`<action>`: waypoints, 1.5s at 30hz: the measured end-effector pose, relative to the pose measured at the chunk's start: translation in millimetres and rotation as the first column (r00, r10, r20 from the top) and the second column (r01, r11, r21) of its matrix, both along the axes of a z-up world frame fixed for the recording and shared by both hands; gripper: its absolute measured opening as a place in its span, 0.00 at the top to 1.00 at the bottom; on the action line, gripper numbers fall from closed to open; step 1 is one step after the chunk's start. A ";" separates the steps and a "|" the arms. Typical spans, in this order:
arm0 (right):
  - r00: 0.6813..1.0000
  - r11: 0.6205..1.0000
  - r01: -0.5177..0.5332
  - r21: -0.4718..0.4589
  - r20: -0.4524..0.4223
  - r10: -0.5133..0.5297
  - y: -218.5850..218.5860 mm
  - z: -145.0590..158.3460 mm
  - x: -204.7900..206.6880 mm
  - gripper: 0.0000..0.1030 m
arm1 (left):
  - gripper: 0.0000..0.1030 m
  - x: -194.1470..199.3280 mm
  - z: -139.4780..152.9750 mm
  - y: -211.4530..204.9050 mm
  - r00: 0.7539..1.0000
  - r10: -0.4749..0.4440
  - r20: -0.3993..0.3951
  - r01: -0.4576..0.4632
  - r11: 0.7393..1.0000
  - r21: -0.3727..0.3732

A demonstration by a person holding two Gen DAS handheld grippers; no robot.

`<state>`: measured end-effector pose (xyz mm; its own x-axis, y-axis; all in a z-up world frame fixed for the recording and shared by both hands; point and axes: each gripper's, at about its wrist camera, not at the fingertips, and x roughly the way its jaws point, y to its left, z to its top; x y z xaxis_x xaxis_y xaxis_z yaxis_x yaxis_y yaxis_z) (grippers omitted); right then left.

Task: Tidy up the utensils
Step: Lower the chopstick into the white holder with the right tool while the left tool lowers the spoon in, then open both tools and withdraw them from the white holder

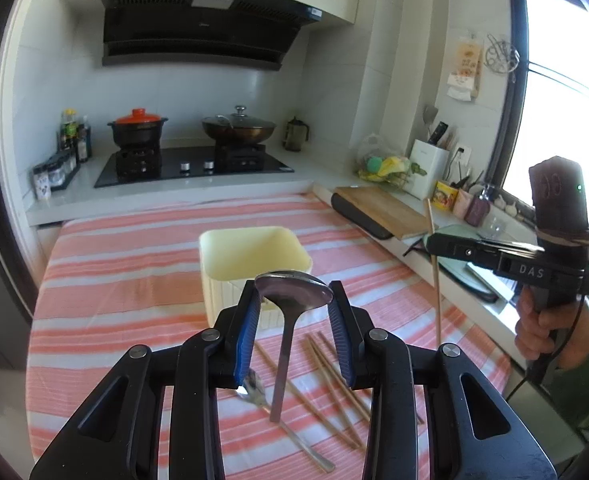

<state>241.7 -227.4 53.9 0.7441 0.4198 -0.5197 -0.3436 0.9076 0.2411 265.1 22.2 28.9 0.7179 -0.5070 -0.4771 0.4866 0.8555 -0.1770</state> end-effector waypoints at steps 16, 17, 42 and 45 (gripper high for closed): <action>0.979 0.994 0.070 0.078 0.184 -0.083 17.9 41.4 167.6 0.94 | 0.67 150.7 60.4 -11.3 0.996 0.089 0.021 -0.087 0.995 -0.057; 0.973 0.995 0.074 0.069 0.214 -0.087 19.5 40.1 176.0 0.94 | 0.67 162.3 57.2 -12.3 0.995 0.099 0.014 -0.098 0.993 -0.058; 0.981 0.980 0.180 -0.081 -0.064 -0.186 -10.4 -77.5 248.8 0.80 | 0.47 254.1 -73.7 -23.5 0.934 0.249 -0.255 -0.237 0.968 0.080; 0.978 0.979 0.196 -0.055 -0.062 -0.199 -28.7 -47.3 217.1 0.67 | 0.32 211.9 -50.6 -3.1 0.952 0.244 -0.185 -0.235 0.970 0.069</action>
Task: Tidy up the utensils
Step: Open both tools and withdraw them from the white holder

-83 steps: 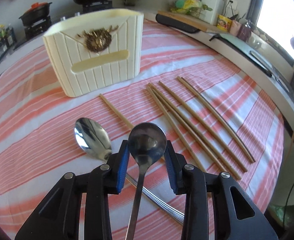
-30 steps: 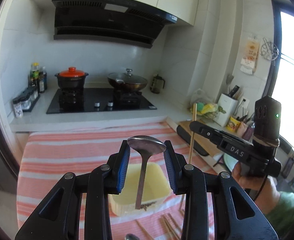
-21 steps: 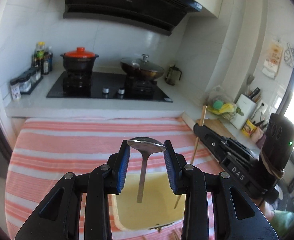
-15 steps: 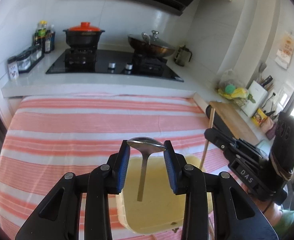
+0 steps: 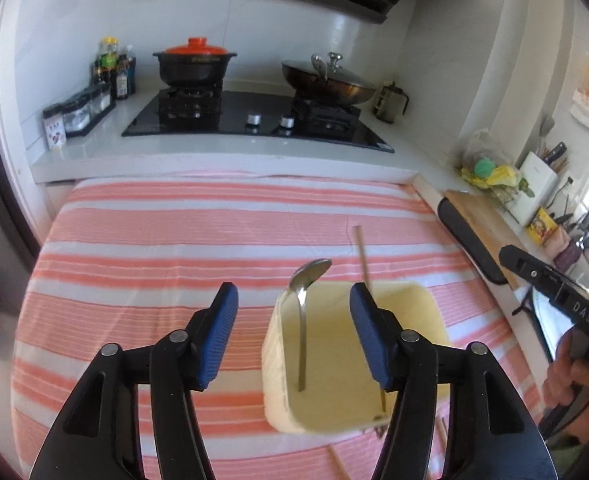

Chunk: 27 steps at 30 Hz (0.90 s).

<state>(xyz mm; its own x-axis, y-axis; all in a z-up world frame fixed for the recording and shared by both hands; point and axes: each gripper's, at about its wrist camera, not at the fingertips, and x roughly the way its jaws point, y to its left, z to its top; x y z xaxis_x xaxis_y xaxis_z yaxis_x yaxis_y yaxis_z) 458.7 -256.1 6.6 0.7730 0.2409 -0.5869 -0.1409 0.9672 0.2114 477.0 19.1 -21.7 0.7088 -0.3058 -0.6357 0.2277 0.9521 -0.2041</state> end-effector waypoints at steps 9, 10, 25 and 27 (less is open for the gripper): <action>1.000 0.991 0.017 -0.131 0.005 -0.016 -24.9 -1.1 -196.5 0.51 | 0.08 -200.6 -34.2 55.7 1.000 -0.022 0.013 0.021 1.000 0.019; 0.999 0.990 0.024 -0.141 0.024 -0.021 -22.3 -11.0 -223.9 0.51 | 0.08 -220.1 -45.7 56.3 1.000 -0.012 0.000 0.012 0.999 0.030; 1.000 0.971 0.024 -0.237 -0.011 -0.027 21.4 -112.2 -393.2 0.39 | 0.08 -344.2 -91.1 13.3 0.997 0.002 0.073 -0.005 0.999 0.041; 1.000 0.968 0.014 -0.252 0.001 -0.014 30.3 -110.0 -398.3 0.39 | 0.08 -349.2 -87.6 14.5 0.995 0.012 0.098 -0.016 0.999 0.038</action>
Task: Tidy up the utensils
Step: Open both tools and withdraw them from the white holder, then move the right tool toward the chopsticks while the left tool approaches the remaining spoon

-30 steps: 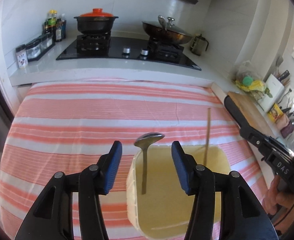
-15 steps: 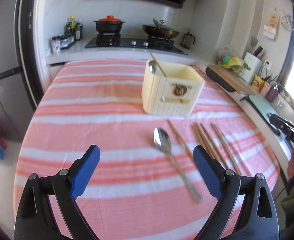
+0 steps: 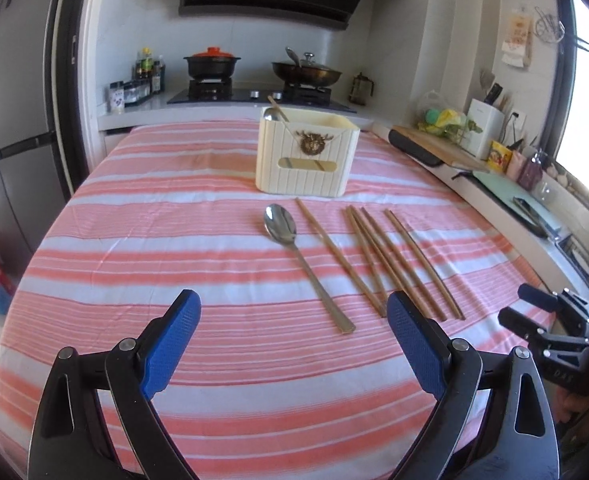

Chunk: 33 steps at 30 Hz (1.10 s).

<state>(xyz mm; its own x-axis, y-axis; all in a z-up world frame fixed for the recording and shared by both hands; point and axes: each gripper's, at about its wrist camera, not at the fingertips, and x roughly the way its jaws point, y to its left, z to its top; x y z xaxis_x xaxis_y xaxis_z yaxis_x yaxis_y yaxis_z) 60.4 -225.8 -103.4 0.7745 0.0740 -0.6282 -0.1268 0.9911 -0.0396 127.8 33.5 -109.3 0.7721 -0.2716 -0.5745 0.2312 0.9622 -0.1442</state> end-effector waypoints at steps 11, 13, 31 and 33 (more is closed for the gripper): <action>0.999 0.999 -0.032 0.013 0.035 0.032 17.1 10.9 -16.2 0.38 | 0.08 -6.3 4.2 4.3 0.999 0.043 -0.030 -0.044 0.999 -0.001; 0.999 0.999 -0.033 0.015 0.036 0.032 16.6 12.1 -15.8 0.38 | 0.06 -6.3 2.9 1.6 0.999 0.034 -0.033 -0.034 0.999 0.011; 0.999 0.998 -0.050 0.048 0.006 0.050 23.1 0.8 12.0 0.37 | 0.01 18.5 -14.1 -3.6 0.997 0.029 -0.070 -0.023 0.997 0.073; 0.999 0.996 -0.050 0.070 -0.002 0.051 21.7 0.2 12.9 0.37 | 0.01 21.6 -16.7 -2.2 0.995 0.051 -0.086 -0.044 0.996 0.083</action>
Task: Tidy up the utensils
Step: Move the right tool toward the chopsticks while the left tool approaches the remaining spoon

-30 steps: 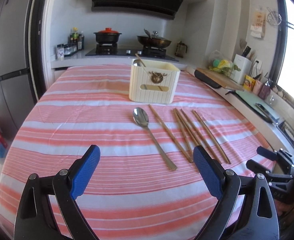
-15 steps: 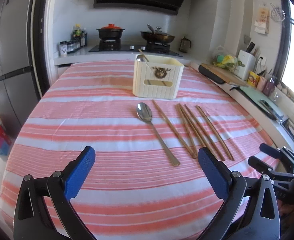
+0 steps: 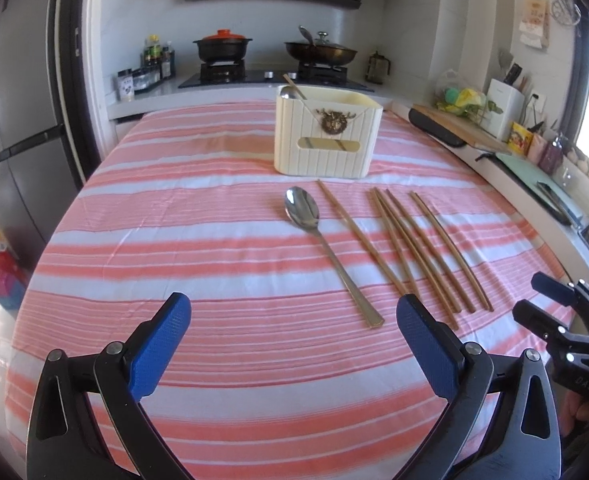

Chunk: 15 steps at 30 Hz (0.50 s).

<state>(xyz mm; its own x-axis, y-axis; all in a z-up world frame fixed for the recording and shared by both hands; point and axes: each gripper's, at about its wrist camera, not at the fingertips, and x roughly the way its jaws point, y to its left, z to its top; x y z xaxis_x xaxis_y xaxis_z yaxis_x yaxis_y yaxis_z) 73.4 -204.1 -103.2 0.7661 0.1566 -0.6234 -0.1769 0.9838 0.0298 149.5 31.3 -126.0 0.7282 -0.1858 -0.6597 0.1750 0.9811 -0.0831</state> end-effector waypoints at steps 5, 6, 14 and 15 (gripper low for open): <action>1.000 0.998 0.018 0.068 -0.006 -0.018 -11.0 -0.8 -4.7 0.37 | 0.01 5.4 -9.7 13.0 0.995 0.088 -0.048 -0.088 0.996 -0.009; 1.000 0.997 0.021 0.072 -0.005 -0.020 -13.3 -1.5 -5.1 0.37 | 0.01 5.3 -11.6 16.3 0.994 0.097 -0.055 -0.098 0.995 -0.023; 0.995 0.995 0.086 0.052 -0.045 -0.084 -26.6 -9.8 6.9 0.37 | 0.01 20.7 -24.4 16.5 0.990 0.093 -0.107 -0.101 0.992 -0.071; 0.995 0.995 0.089 0.054 -0.046 -0.086 -26.9 -10.2 7.6 0.37 | 0.01 25.0 -24.6 13.4 0.990 0.086 -0.111 -0.095 0.993 -0.073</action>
<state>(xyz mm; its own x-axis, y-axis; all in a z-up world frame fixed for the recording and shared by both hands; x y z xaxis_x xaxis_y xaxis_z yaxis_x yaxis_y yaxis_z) 81.0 -231.0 -113.4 0.7506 0.1256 -0.6487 -0.0877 0.9920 0.0905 174.5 44.8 -150.6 0.6700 -0.1759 -0.7212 0.0718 0.9823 -0.1729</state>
